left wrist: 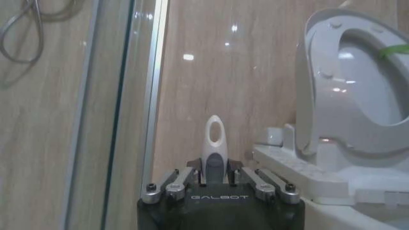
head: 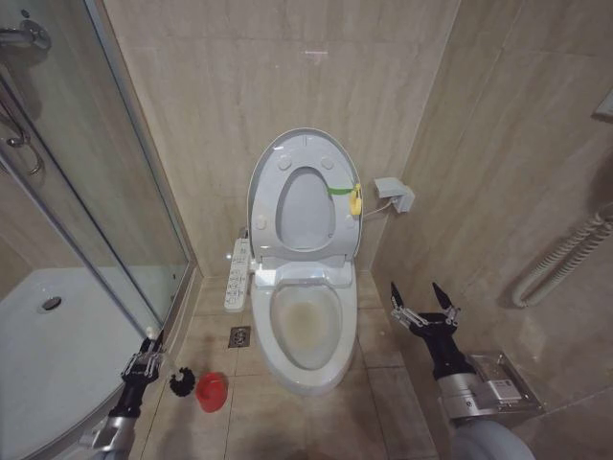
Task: Open the toilet lid, clean the toilet bowl with a toilet brush, close the toilet lid, and flush.
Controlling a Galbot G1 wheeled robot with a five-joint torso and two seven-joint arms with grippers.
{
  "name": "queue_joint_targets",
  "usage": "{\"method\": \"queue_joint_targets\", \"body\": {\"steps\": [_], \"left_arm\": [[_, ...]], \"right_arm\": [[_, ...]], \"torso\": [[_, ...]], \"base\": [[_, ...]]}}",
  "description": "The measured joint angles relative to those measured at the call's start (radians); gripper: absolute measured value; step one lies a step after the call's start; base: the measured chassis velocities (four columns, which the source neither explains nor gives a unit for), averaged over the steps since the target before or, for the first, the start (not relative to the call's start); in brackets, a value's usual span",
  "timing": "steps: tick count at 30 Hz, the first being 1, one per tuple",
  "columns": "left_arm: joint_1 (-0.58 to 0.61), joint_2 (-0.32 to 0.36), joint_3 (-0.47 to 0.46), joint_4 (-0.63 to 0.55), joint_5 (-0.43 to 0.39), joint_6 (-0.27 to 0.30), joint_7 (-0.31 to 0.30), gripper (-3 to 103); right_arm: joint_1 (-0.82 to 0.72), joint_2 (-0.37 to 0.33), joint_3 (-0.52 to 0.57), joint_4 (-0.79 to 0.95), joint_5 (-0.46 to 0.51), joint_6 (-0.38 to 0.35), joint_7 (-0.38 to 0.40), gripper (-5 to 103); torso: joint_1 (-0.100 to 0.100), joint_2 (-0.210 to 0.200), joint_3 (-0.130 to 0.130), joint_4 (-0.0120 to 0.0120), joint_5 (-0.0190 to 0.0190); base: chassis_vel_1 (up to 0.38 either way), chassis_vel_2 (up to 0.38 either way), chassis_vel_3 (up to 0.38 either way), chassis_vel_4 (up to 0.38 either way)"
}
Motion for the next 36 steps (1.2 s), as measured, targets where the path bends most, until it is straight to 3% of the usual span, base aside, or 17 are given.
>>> {"method": "queue_joint_targets", "body": {"steps": [3,12,21,36], "left_arm": [[-0.079,0.007,0.047,0.082,-0.032,0.001,0.009,26],[-0.127,-0.015,0.103,0.125,-0.046,0.004,0.005,26],[-0.085,-0.015,0.093,0.130,0.024,0.004,0.012,26],[-0.123,-0.022,0.121,0.178,0.109,0.003,0.024,26]], "right_arm": [[-0.001,-0.001,0.004,-0.002,0.000,0.000,0.000,100],[0.005,-0.006,0.011,-0.002,-0.001,-0.007,0.006,100],[0.007,-0.005,0.026,-0.007,0.004,-0.004,0.007,100],[0.010,-0.005,0.051,-0.009,0.023,0.007,0.000,100]], "torso": [[0.000,0.000,0.000,-0.0002,0.0003],[0.000,0.000,0.000,-0.0002,0.0002],[0.000,0.000,0.000,0.0003,0.0002],[0.000,0.000,0.000,-0.0001,0.0002]], "base": [[0.000,0.000,0.000,0.000],[0.000,0.000,0.000,0.000],[0.000,0.000,0.000,0.000],[0.000,0.000,0.000,0.000]]}}
